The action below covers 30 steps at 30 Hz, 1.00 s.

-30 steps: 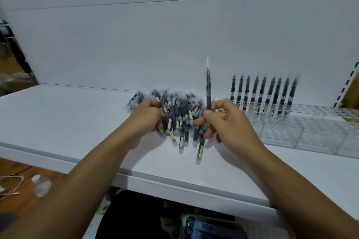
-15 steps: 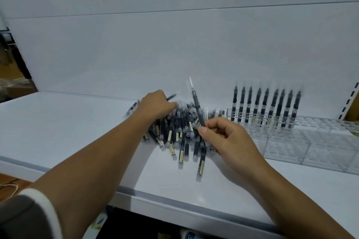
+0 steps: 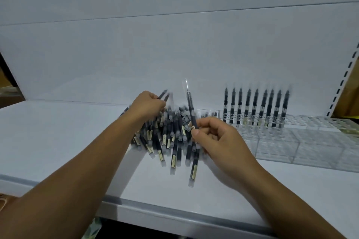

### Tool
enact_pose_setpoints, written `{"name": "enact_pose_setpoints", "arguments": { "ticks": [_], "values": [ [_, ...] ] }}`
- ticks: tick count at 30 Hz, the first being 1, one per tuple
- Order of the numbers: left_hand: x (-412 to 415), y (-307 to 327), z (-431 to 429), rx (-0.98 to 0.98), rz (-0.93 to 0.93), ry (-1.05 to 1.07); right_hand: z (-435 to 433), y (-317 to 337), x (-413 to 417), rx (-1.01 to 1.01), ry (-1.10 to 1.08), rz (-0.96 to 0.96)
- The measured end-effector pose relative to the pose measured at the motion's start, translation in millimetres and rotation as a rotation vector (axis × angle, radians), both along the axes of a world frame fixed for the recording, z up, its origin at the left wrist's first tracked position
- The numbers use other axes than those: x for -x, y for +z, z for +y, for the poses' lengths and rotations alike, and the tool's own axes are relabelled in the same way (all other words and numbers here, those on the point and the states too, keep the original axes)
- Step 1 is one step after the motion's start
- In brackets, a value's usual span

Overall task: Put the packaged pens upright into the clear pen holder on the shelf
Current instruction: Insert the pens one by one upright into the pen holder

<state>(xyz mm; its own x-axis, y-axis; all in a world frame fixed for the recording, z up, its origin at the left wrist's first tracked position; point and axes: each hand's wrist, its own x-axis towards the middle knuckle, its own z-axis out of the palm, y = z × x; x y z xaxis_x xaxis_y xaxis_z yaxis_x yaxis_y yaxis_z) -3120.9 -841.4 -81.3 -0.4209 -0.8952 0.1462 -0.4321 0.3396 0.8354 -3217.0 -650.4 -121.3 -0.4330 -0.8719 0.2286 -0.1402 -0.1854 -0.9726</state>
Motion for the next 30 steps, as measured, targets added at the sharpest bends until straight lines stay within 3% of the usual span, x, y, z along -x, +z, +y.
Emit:
{"name": "enact_pose_setpoints", "arguments": {
  "ticks": [3,8,11,21,30],
  "values": [
    [-3.8,2.8,17.3,-0.062,0.212,-0.060,4.6,4.8,0.8,0.028,-0.022,0.034],
    [1.8,10.9,45.3,-0.023,0.371,-0.198,21.4,24.6,16.1,0.070,-0.038,0.097],
    [10.8,18.2,62.4,-0.011,0.415,-0.290,35.8,38.7,39.6,0.083,-0.106,0.218],
    [93.6,28.9,108.9,-0.077,0.495,-0.628,71.1,60.0,174.6,0.106,-0.502,0.324],
    [171.1,13.1,143.1,-0.278,0.571,-0.748,65.3,54.0,232.2,-0.041,-0.592,0.456]
  ]
}}
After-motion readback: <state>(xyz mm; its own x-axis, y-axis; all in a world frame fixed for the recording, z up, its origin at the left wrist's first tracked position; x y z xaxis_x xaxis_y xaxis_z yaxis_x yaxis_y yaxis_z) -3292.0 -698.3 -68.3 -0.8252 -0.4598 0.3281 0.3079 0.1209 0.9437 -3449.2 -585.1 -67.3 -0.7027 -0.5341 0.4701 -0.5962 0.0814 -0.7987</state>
